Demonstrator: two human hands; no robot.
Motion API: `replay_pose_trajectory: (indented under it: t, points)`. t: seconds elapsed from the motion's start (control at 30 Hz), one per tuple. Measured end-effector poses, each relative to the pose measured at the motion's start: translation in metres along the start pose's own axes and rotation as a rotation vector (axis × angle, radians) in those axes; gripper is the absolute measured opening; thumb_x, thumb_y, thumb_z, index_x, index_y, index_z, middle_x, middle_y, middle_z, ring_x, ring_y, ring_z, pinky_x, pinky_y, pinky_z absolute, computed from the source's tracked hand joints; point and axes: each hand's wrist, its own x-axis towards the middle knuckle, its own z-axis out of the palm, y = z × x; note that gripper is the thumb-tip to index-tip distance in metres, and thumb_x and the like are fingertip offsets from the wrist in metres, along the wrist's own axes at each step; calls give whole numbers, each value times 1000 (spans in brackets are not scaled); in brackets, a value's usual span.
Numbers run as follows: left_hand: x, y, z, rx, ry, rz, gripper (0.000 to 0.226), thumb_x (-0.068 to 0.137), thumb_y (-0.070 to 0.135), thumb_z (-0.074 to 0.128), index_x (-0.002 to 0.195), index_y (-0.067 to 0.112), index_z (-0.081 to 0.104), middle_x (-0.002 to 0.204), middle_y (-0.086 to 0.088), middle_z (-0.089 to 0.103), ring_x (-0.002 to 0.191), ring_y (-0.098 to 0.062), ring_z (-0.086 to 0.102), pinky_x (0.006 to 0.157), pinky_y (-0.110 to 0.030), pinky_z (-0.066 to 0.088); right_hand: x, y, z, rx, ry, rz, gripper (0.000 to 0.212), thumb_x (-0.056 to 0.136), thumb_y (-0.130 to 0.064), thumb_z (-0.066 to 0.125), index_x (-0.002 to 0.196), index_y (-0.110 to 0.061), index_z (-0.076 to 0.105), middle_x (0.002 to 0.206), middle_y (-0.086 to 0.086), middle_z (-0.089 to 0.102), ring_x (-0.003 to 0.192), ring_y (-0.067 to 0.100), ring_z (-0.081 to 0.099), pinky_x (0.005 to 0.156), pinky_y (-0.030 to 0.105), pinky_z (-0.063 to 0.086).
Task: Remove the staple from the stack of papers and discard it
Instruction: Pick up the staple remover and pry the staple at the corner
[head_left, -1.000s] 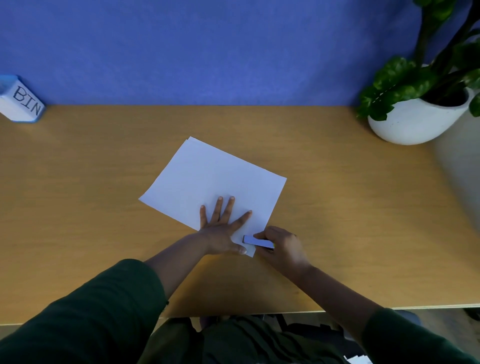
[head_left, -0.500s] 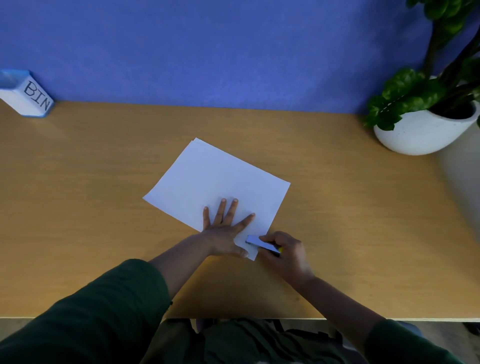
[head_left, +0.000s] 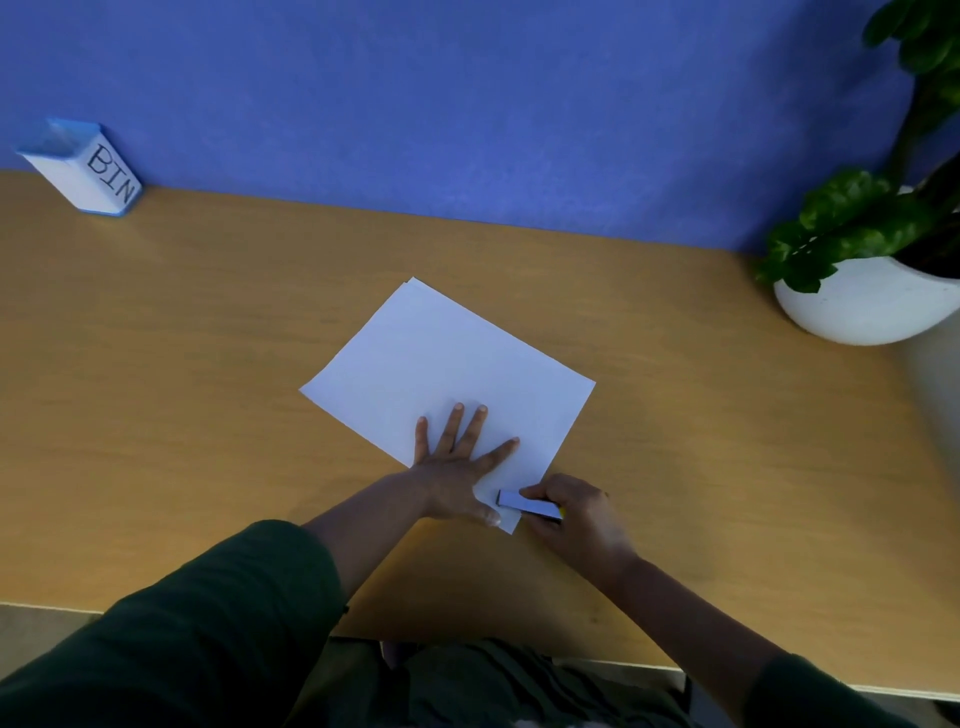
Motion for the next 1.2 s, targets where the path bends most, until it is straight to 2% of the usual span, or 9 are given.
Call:
replay_pose_trajectory:
  t: [0.1, 0.17, 0.27, 0.37, 0.5, 0.63, 0.83, 1.03, 1.2]
  points:
    - [1, 0, 3, 11, 28, 4, 101, 77, 71, 47, 141, 42, -26, 144, -4, -48, 117, -24, -55, 104, -60, -23, 3, -3, -2, -31, 8, -47, 20, 70, -10, 78, 89, -12, 73, 86, 3, 75, 73, 20, 69, 64, 18, 47]
    - [1, 0, 3, 16, 30, 5, 101, 78, 71, 47, 141, 42, -26, 144, -4, -48, 116, -24, -56, 104, -61, -23, 4, -2, -2, -22, 19, -73, 20, 68, -9, 79, 87, -12, 73, 83, 3, 74, 70, 20, 69, 63, 17, 47]
    - [1, 1, 0, 10, 13, -4, 101, 78, 71, 47, 141, 41, -27, 143, -5, -49, 116, -25, -55, 104, -61, -22, 2, -2, 0, 46, 35, -66, 21, 70, -12, 78, 91, -13, 73, 88, 3, 75, 75, 18, 70, 66, 22, 54]
    - [1, 2, -3, -1, -9, -10, 102, 78, 70, 48, 140, 41, -28, 142, -5, -50, 117, -27, -54, 104, -61, -23, 0, -2, 5, 82, 56, -77, 23, 70, -14, 79, 92, -13, 73, 88, 2, 75, 75, 14, 70, 68, 15, 51]
    - [0, 3, -5, -2, -24, -11, 102, 78, 69, 48, 140, 40, -28, 142, -5, -51, 115, -27, -55, 104, -60, -23, -2, 4, 5, 122, 40, -68, 23, 73, -13, 77, 96, -12, 72, 92, 4, 74, 81, 15, 70, 71, 27, 59]
    - [-1, 3, -6, -4, -31, -12, 101, 79, 69, 48, 141, 40, -27, 142, -5, -50, 116, -27, -55, 104, -60, -23, -4, 7, 7, 158, 52, -54, 22, 76, -15, 74, 98, -13, 72, 91, 2, 72, 81, 12, 68, 73, 26, 58]
    - [-1, 3, -10, -5, -50, -13, 100, 80, 68, 48, 140, 41, -28, 142, -6, -50, 116, -27, -54, 105, -61, -22, -7, 9, 12, 176, 98, -31, 23, 75, -14, 73, 97, -13, 72, 89, 1, 72, 80, 12, 67, 71, 31, 59]
    - [-2, 5, -13, -13, -64, -23, 102, 79, 68, 49, 140, 40, -28, 143, -7, -49, 127, -33, -48, 105, -61, -20, -8, 5, 10, 114, 121, -91, 23, 73, -14, 73, 96, -11, 72, 87, 3, 73, 79, 13, 69, 69, 29, 59]
    - [-2, 6, -13, 8, -63, -27, 102, 80, 66, 50, 141, 40, -28, 143, -7, -49, 128, -34, -47, 106, -62, -19, -11, 3, 6, 90, 131, -158, 25, 70, -12, 76, 95, -10, 73, 87, 4, 74, 78, 13, 70, 70, 23, 58]
